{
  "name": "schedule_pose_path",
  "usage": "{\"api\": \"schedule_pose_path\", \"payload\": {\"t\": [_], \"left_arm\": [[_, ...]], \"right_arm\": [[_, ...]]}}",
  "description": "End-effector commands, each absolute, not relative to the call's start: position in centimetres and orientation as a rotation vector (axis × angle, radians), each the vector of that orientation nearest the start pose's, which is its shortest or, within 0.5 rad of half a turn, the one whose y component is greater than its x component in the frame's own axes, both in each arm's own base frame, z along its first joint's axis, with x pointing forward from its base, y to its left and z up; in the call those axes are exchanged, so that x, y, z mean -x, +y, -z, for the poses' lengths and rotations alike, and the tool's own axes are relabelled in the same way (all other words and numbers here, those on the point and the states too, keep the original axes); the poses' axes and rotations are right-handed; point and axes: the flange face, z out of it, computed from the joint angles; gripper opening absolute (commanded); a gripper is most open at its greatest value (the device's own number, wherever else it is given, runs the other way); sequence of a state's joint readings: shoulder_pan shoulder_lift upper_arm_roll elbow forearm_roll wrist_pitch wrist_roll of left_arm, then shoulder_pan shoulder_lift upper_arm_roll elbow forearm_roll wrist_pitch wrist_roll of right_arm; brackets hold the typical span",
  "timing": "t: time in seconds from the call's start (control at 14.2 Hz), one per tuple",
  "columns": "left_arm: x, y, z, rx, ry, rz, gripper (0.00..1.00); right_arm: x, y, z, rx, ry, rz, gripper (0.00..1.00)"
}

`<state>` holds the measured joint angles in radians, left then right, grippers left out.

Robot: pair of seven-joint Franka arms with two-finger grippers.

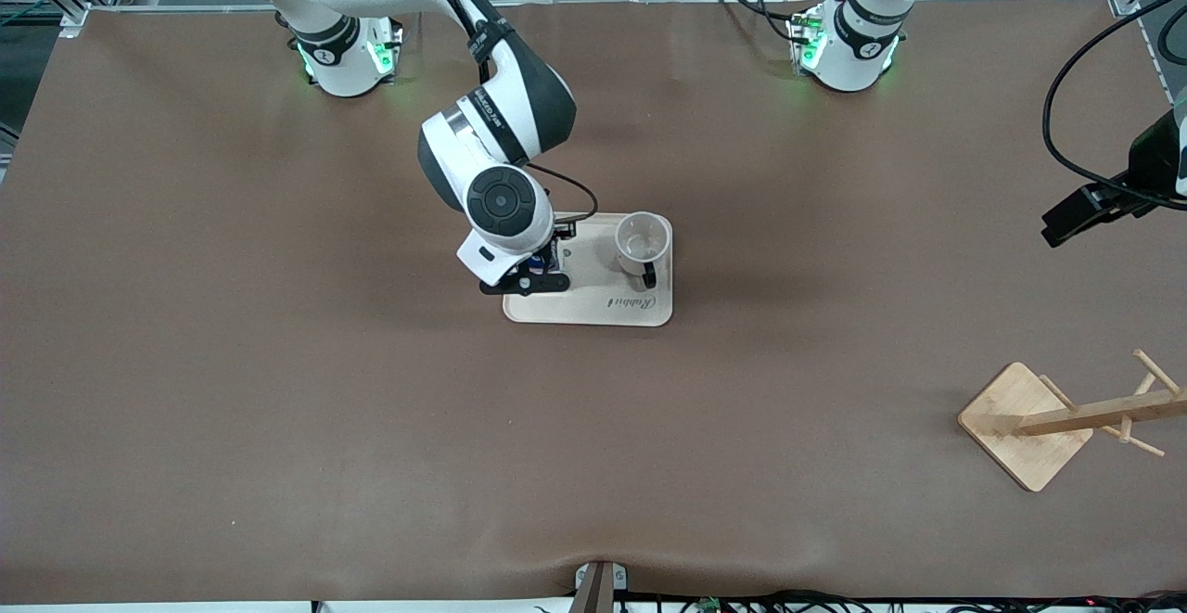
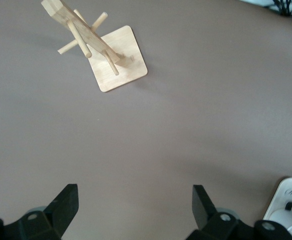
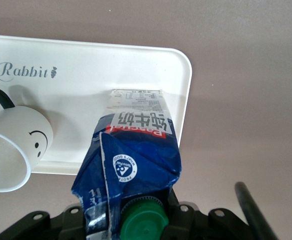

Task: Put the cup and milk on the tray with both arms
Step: 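Lower the milk carton onto the tray beside the mug with the right gripper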

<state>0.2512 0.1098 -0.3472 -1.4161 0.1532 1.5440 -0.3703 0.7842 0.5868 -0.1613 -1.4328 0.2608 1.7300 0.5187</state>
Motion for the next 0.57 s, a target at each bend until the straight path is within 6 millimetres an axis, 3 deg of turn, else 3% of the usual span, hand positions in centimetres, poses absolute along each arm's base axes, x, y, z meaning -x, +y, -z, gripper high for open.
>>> {"api": "schedule_pose_path", "payload": {"t": [0.0, 0.14, 0.21, 0.28, 0.49], "left_arm": [[-57.5, -2.6, -64.3, 3.0, -0.38, 0.062, 1.0], [-57.4, -3.0, -64.3, 3.002, -0.374, 0.061, 1.0], [-57.4, -3.2, -64.3, 3.003, -0.369, 0.061, 1.0], [-57.4, -3.3, -64.3, 2.999, -0.364, 0.062, 1.0], [-57.0, -3.8, -64.9, 2.999, -0.353, 0.077, 1.0]], "right_arm": [[-52.5, 43.3, -33.3, 3.104, -0.037, -0.522, 0.24], [-52.6, 43.2, -33.2, 3.104, -0.034, -0.522, 0.44], [-52.6, 43.2, -33.2, 3.104, -0.033, -0.519, 0.67], [-52.7, 43.3, -33.1, 3.104, -0.035, -0.513, 1.0], [-52.5, 43.5, -32.6, 3.112, -0.048, -0.518, 1.0]]}}
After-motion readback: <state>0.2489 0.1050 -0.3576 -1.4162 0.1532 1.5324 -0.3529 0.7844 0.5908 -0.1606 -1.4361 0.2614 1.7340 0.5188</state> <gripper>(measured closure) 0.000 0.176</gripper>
